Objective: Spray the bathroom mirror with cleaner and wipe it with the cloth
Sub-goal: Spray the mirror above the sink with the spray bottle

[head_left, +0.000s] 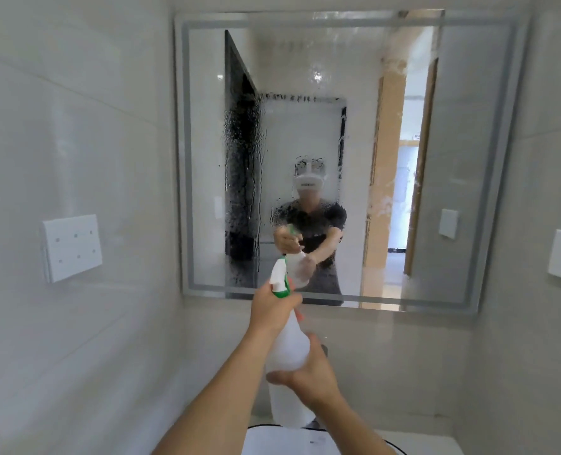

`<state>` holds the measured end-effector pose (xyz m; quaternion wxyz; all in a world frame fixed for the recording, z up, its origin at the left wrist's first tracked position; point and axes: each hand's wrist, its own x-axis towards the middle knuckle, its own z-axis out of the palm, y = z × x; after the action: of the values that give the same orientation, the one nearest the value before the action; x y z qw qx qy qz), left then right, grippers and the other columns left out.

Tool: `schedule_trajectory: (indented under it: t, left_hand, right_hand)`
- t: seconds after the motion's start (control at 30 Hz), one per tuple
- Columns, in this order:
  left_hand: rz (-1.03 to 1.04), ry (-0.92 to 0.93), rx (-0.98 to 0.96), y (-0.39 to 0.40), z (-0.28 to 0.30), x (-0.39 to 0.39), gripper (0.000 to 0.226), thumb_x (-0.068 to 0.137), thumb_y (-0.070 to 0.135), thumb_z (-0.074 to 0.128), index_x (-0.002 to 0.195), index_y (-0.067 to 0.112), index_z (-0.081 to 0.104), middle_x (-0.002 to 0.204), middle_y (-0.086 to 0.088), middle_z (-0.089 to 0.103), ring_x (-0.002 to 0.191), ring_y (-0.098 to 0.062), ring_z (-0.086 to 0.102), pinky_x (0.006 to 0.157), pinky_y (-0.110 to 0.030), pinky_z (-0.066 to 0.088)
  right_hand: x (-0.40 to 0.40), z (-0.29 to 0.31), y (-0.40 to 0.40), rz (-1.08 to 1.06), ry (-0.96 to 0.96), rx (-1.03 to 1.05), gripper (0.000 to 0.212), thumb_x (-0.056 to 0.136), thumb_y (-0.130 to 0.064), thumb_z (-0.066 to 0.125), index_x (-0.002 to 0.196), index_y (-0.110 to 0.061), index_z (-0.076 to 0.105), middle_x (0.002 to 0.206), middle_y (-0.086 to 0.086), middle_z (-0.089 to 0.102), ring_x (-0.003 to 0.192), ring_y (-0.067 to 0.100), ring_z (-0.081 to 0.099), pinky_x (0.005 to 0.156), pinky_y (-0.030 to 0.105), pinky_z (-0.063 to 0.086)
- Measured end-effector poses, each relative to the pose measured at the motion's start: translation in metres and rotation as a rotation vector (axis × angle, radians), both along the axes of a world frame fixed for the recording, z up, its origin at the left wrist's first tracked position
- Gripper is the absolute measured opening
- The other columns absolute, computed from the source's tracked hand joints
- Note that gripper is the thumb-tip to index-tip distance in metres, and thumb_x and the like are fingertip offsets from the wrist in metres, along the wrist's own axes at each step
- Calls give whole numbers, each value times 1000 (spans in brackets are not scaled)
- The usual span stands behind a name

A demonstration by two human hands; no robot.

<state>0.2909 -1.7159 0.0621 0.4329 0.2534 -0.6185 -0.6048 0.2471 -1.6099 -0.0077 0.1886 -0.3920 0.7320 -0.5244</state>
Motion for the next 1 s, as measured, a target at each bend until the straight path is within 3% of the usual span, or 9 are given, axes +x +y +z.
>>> schedule_trajectory:
  t: [0.07,0.17,0.27,0.37,0.47,0.7,0.8,1.0]
  left_hand:
    - [14,53,1,-9,21,13,32,79,-4,72,109,6,64,97,-6,67,47,-22,64,63,-44,59]
    - [45,99,-39,-26,57,41,38,81,-3,75,114,10,62,110,-4,67,57,-28,68,61,-35,58]
    - [84,121,-119,-38,93,73,44,79,-1,77,117,9,60,114,-7,68,62,-28,71,65,-37,59]
    - [160,163,-159,-43,128,100,43,77,-3,78,116,4,62,100,-10,68,57,-25,66,63,-39,60]
    - [216,206,-209,-42,160,121,35,79,-9,70,111,1,61,91,-10,64,53,-25,59,52,-30,54]
    - [280,242,-302,-38,193,136,29,78,-14,59,96,8,56,76,-10,54,43,-23,56,46,-27,49]
    - [269,258,-292,-38,198,132,29,77,-13,60,97,8,57,78,-10,56,45,-25,57,48,-29,50]
    - [177,287,-287,-35,221,109,33,77,-9,67,105,9,61,106,-10,67,49,-27,62,65,-43,57]
  right_hand:
    - [8,22,-12,31,25,-12,69,60,-27,89,110,-32,42,96,-16,56,88,7,57,66,25,46]
    - [24,56,-36,95,51,-52,73,53,-31,88,112,-30,45,103,-10,61,100,20,61,80,37,54]
    - [43,93,-56,150,112,-91,69,59,-29,89,113,-24,46,101,-9,61,97,18,60,70,32,50]
    - [61,128,-69,206,120,-135,69,60,-26,89,115,-24,47,107,-5,62,97,17,60,64,26,48]
    - [77,159,-77,247,140,-173,68,61,-25,90,113,-25,46,109,-3,62,93,16,59,59,23,42]
    - [93,190,-82,268,175,-223,67,62,-25,90,113,-24,46,112,0,62,95,19,59,58,24,41]
    - [89,196,-79,269,178,-230,66,63,-24,90,112,-24,46,112,-1,62,94,18,58,58,23,41]
    - [67,219,-67,241,195,-274,67,62,-24,90,112,-23,47,105,-6,60,86,6,55,59,23,42]
